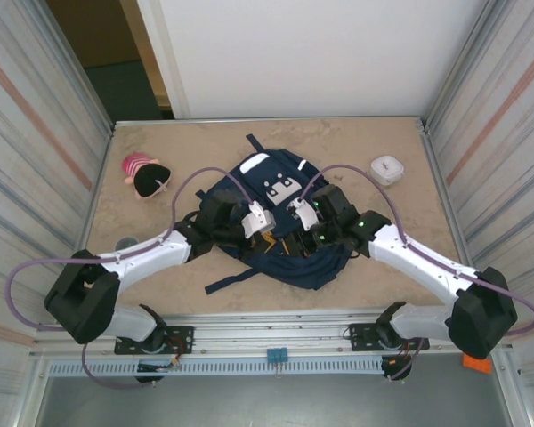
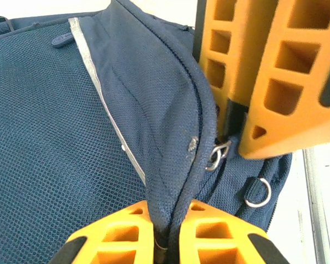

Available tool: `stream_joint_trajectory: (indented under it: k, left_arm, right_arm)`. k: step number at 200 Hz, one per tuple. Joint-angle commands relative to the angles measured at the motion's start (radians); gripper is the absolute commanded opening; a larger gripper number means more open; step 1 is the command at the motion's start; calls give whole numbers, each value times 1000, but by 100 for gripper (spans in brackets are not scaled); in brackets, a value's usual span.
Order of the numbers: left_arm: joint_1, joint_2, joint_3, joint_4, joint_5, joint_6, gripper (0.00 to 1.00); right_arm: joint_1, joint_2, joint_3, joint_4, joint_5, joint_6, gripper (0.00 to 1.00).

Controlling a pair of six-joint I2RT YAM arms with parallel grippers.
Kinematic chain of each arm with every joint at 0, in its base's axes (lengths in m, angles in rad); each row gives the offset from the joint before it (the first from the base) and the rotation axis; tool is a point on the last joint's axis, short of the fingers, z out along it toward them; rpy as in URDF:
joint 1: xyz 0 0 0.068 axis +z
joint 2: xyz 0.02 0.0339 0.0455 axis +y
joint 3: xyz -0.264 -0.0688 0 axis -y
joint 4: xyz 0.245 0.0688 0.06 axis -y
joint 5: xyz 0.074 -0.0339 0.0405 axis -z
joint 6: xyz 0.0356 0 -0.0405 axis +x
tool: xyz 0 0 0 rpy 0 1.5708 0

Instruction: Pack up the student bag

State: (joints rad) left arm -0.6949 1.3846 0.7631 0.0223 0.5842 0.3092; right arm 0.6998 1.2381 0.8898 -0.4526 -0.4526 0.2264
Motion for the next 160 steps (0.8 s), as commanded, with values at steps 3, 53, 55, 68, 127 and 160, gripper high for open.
stream_joint_trajectory:
  k: [3,53,55,68,127,160]
  left_arm:
    - [5,3,38,5,54,-20,0]
    - [10,-7,30,-31,15,10,0]
    - [11,-7,31,-35,11,13,0]
    - [16,-8,30,-59,-2,32,0]
    - [51,-31,-4,-75,-16,48,0]
    - [51,-56,-9,-83,-29,-15,7]
  right_arm:
    - [10,29,37,-20,-17,-16,18]
    - [-18,11,56,-96,84,-27,0]
    - [-23,8,55,-102,84,-29,0]
    - [-68,-13,49,-140,82,-38,0]
    - [-159,-37,52,-246,136,-86,0]
    - [-153,-28,51,-220,98,-70,0]
